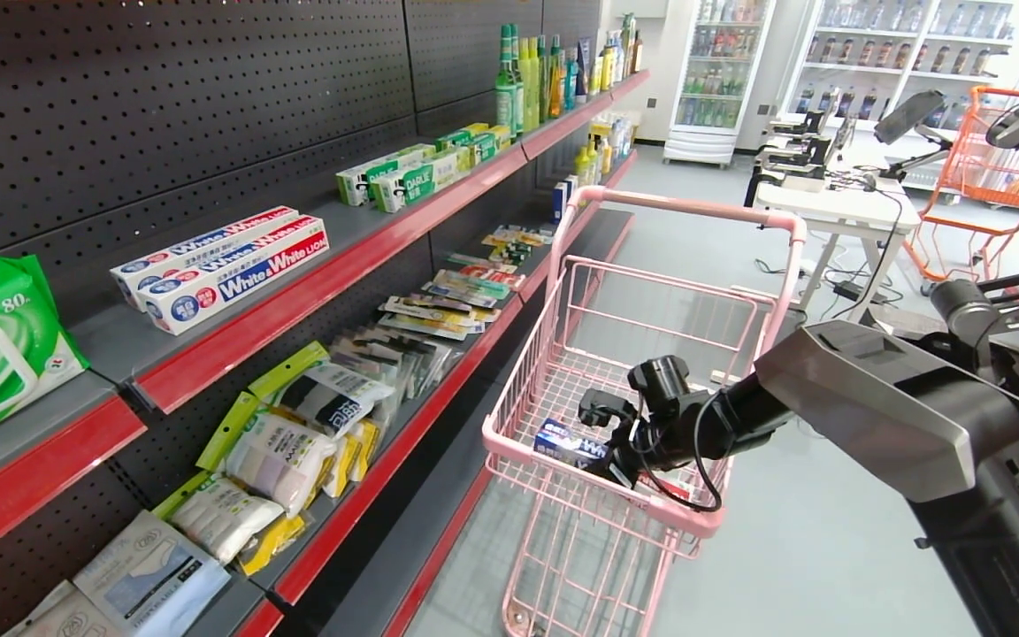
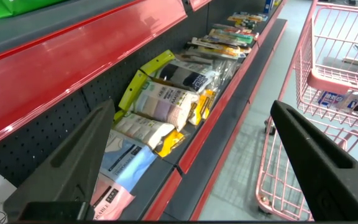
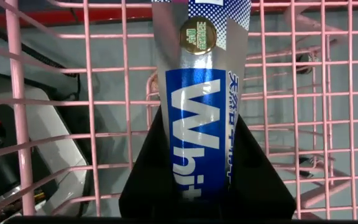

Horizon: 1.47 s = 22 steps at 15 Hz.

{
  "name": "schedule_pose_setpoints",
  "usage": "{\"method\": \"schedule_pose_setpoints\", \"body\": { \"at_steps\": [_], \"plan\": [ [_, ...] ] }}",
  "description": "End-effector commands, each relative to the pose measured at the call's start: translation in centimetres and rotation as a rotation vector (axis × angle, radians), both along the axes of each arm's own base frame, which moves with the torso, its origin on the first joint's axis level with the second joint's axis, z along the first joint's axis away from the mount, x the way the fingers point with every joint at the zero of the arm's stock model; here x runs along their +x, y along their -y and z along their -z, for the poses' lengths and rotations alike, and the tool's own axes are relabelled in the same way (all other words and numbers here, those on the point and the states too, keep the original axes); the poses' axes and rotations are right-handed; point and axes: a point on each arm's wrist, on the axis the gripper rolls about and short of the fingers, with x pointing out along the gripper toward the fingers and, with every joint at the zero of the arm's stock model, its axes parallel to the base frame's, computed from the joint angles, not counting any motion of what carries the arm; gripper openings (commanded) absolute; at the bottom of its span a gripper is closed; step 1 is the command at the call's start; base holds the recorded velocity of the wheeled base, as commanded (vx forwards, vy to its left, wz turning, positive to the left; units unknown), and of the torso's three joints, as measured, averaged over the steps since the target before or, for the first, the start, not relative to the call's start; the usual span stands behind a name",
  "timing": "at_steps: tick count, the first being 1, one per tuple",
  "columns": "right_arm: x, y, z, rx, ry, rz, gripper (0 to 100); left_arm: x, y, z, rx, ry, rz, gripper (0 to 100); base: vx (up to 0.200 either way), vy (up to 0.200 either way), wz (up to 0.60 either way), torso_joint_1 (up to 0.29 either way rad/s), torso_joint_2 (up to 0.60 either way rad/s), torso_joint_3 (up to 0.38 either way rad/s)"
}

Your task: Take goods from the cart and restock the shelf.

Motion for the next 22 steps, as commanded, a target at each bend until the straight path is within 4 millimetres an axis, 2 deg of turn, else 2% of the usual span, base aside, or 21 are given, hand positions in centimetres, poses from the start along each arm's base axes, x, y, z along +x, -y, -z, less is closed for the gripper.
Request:
{"method": "schedule_pose_setpoints", "body": {
  "at_steps": [1,3,6,7,10,13,14,15,19,22],
  "plan": [
    [0.1,0.1,0.1,0.022,-0.033,0.049,0,0.0,0.0,0.0,0.000,-0.001,-0.001,100,0.000,0.000,0.00,0.000,0.00,0.000],
    [0.7,1.0,-0.6,0.035,-0.036,0.143,0,0.0,0.0,0.0,-0.001,-0.001,-0.002,100,0.000,0.000,0.00,0.000,0.00,0.000],
    [2.3,2.5,-3.3,0.048,0.047,0.211,0,0.0,0.0,0.0,0.000,-0.001,-0.002,100,0.000,0.000,0.00,0.000,0.00,0.000],
    [2.5,2.8,-3.7,0.046,0.058,0.223,0,0.0,0.0,0.0,0.000,-0.001,-0.002,100,0.000,0.000,0.00,0.000,0.00,0.000],
    [3.6,5.4,-6.4,0.053,0.134,0.327,0,0.0,0.0,0.0,0.000,-0.001,-0.002,100,0.000,0.000,0.00,0.000,0.00,0.000],
    [4.2,6.6,-10.0,0.095,0.201,0.410,0,0.0,0.0,0.0,0.000,-0.001,-0.001,100,0.000,0.000,0.00,0.000,0.00,0.000],
    [4.4,6.7,-13.1,0.151,0.252,0.491,0,0.0,0.0,0.0,0.000,-0.001,-0.001,100,0.000,0.000,0.00,0.000,0.00,0.000],
    [4.4,6.6,-14.8,0.175,0.288,0.523,0,0.0,0.0,0.0,0.000,-0.001,-0.002,100,0.000,0.000,0.00,0.000,0.00,0.000],
    [2.6,5.6,-19.6,0.194,0.380,0.533,0,0.0,0.0,0.0,0.000,-0.001,-0.001,100,0.000,0.000,0.00,0.000,0.00,0.000],
    [-0.4,5.1,-22.4,0.175,0.417,0.556,0,0.0,0.0,0.0,0.000,-0.001,0.001,100,0.000,0.000,0.00,0.000,0.00,0.000]
  ]
}}
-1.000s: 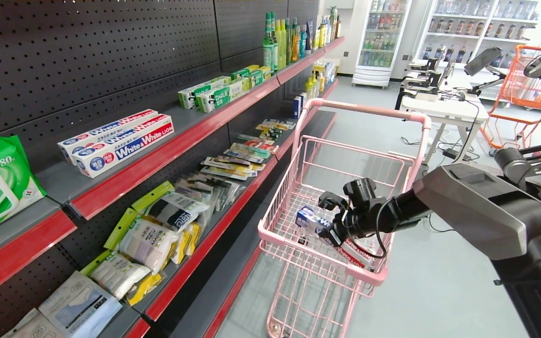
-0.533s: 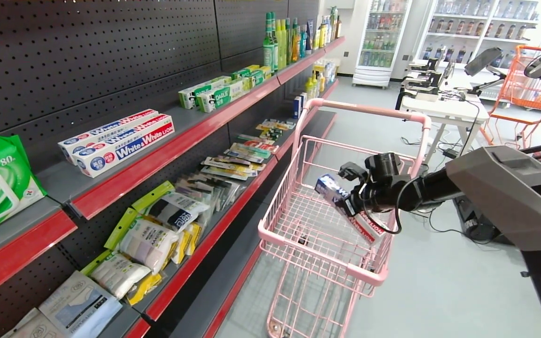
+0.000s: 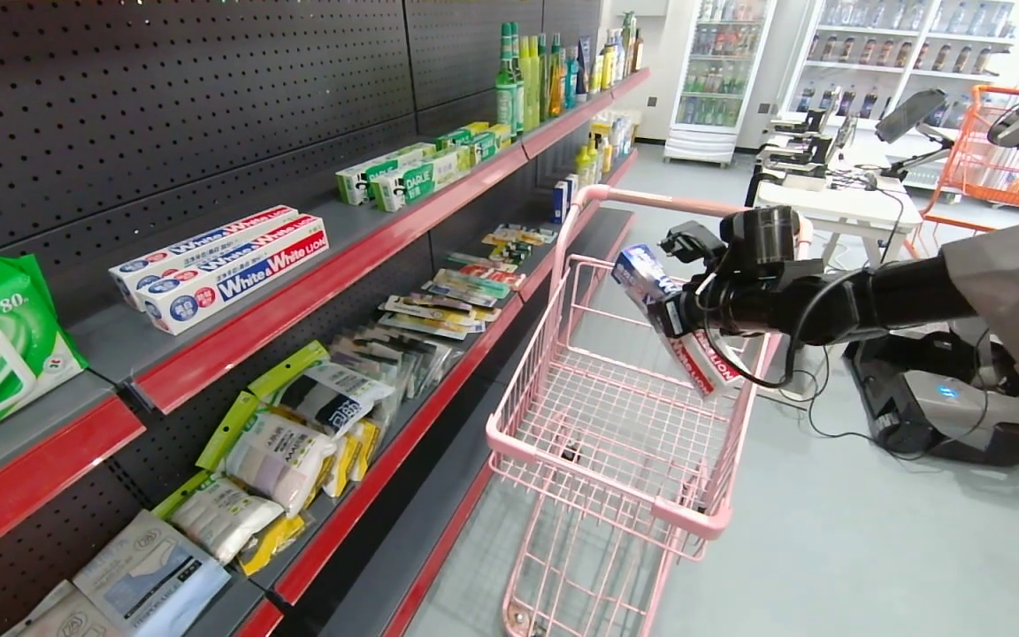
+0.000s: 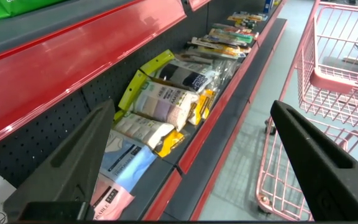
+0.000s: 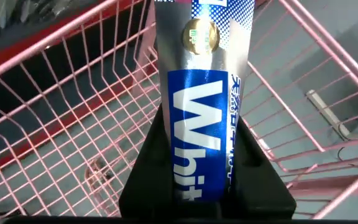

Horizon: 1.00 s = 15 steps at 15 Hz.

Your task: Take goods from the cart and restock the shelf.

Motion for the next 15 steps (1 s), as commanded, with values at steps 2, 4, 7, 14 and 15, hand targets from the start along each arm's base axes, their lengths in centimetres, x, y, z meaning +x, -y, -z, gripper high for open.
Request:
{"method": "schedule_pose_setpoints", "body": {
  "at_steps": [2,4,7,14,15],
  "plan": [
    [-4.9,0.5,-4.4,-0.015,0.051,0.037,0,0.0,0.0,0.0,0.000,-0.001,0.001,100,0.000,0.000,0.00,0.000,0.00,0.000],
    [-9.0,1.9,-5.9,-0.018,0.051,0.058,0,0.0,0.0,0.0,0.000,-0.001,0.000,100,0.000,0.000,0.00,0.000,0.00,0.000],
    [-16.5,4.3,-8.3,0.029,0.091,0.097,0,0.0,0.0,0.0,0.000,-0.001,-0.002,100,0.000,0.000,0.00,0.000,0.00,0.000],
    [-32.1,9.0,-8.7,0.009,0.291,0.222,0,0.0,0.0,0.0,-0.001,-0.001,-0.002,100,0.000,0.000,0.00,0.000,0.00,0.000],
    [-32.7,9.4,-8.7,0.012,0.306,0.243,0,0.0,0.0,0.0,0.000,-0.001,0.000,100,0.000,0.000,0.00,0.000,0.00,0.000]
  ]
}}
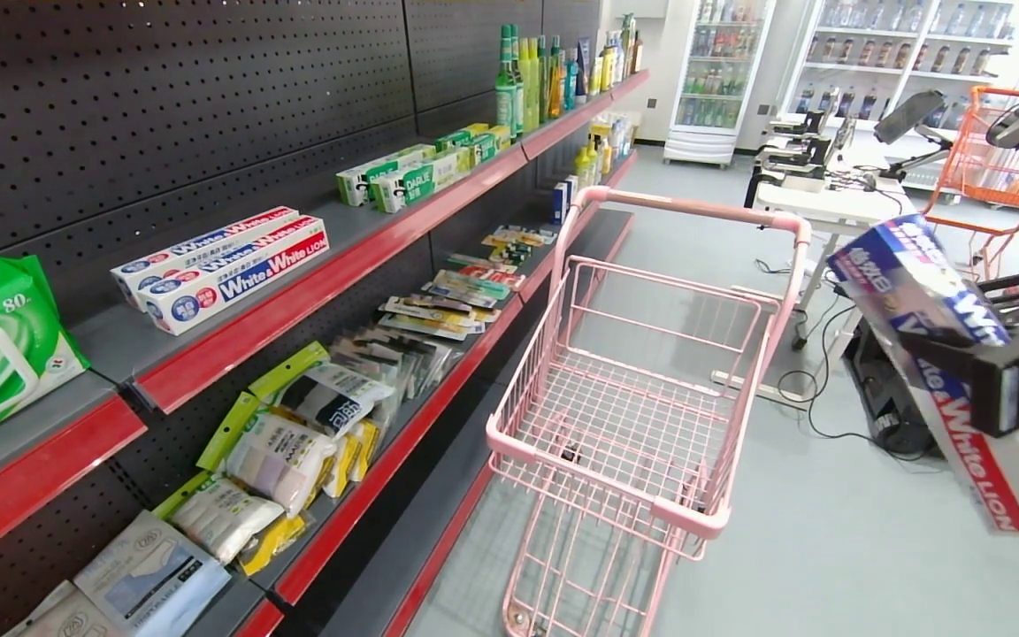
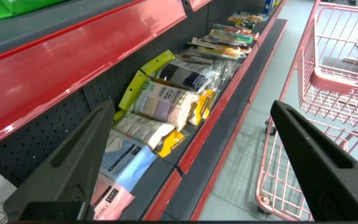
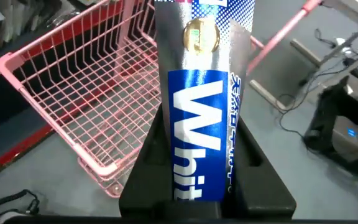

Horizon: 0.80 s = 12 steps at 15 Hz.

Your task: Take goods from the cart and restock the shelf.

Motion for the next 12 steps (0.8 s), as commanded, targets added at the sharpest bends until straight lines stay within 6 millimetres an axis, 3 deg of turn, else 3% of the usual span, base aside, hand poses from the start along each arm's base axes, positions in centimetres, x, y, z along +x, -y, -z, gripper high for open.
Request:
{"method": "schedule_pose_setpoints", "body": {
  "at_steps": [1,4,6,12],
  "plan": [
    [-5.6,1.6,0.0,0.002,0.119,0.074,0,0.0,0.0,0.0,0.000,-0.001,-0.001,100,0.000,0.000,0.00,0.000,0.00,0.000],
    [-8.4,2.2,1.8,-0.002,0.141,0.118,0,0.0,0.0,0.0,0.000,-0.001,-0.001,100,0.000,0.000,0.00,0.000,0.00,0.000],
    [-9.3,2.3,2.8,-0.007,0.138,0.136,0,0.0,0.0,0.0,-0.001,-0.001,-0.002,100,0.000,0.000,0.00,0.000,0.00,0.000],
    [-9.1,2.4,2.9,-0.034,0.128,0.136,0,0.0,0.0,0.0,-0.001,-0.001,0.001,100,0.000,0.000,0.00,0.194,-0.44,-0.247]
  ]
}}
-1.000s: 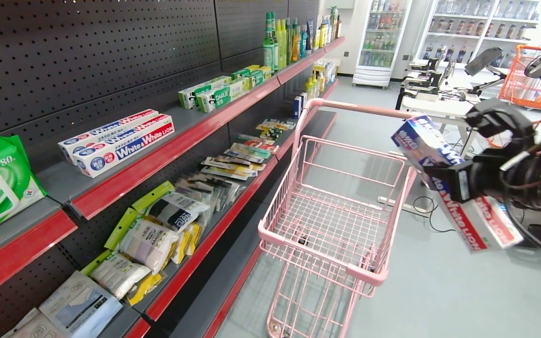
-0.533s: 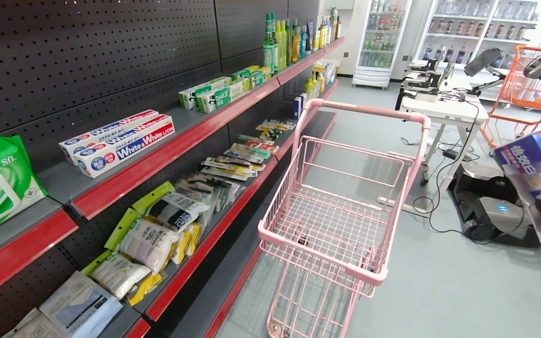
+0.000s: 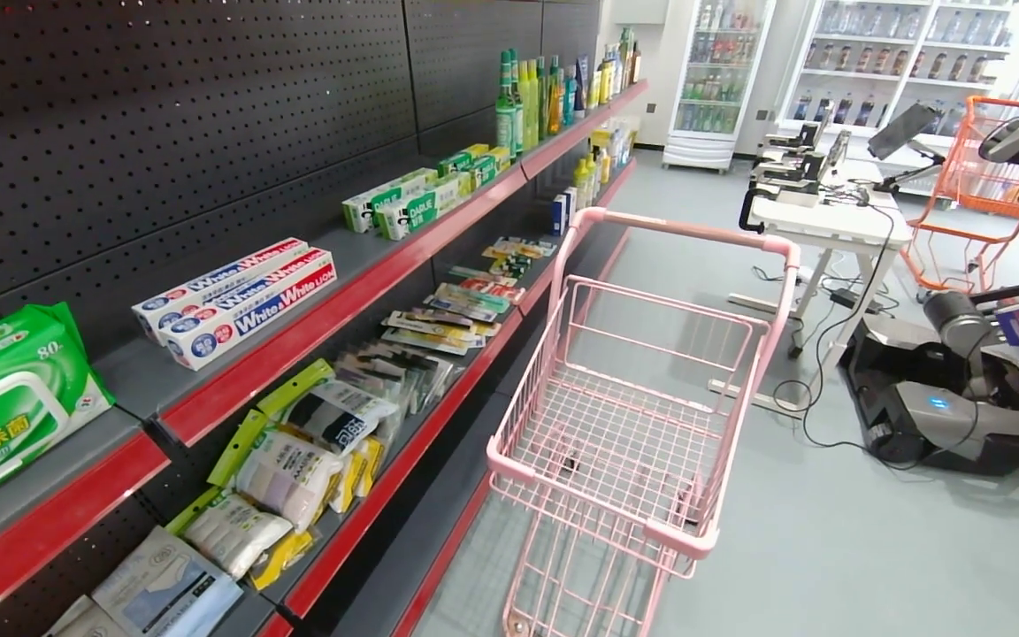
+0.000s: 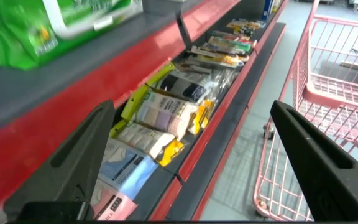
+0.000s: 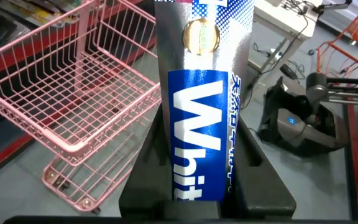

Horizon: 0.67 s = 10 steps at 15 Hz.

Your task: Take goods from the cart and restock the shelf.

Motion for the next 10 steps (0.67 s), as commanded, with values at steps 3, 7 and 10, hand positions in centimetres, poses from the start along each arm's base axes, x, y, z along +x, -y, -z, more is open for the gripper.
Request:
{"method": "schedule_pose_setpoints", "body": {
  "at_steps": [3,7,10],
  "plan": [
    [0.18,-0.01,-0.06,-0.001,-0.004,-0.001,0,0.01,0.00,0.00,0.000,-0.001,-0.001,100,0.000,0.000,0.00,0.269,-0.58,-0.320],
    [0.21,-0.02,-0.18,-0.015,-0.002,-0.004,0,0.01,0.00,0.00,0.000,-0.001,-0.002,100,0.000,0.000,0.00,0.205,-0.42,-0.225],
    [0.34,-0.02,-0.14,-0.015,-0.008,-0.004,0,0.01,0.00,0.00,0.000,-0.001,-0.002,100,0.000,0.000,0.00,0.168,-0.37,-0.191]
  ]
}}
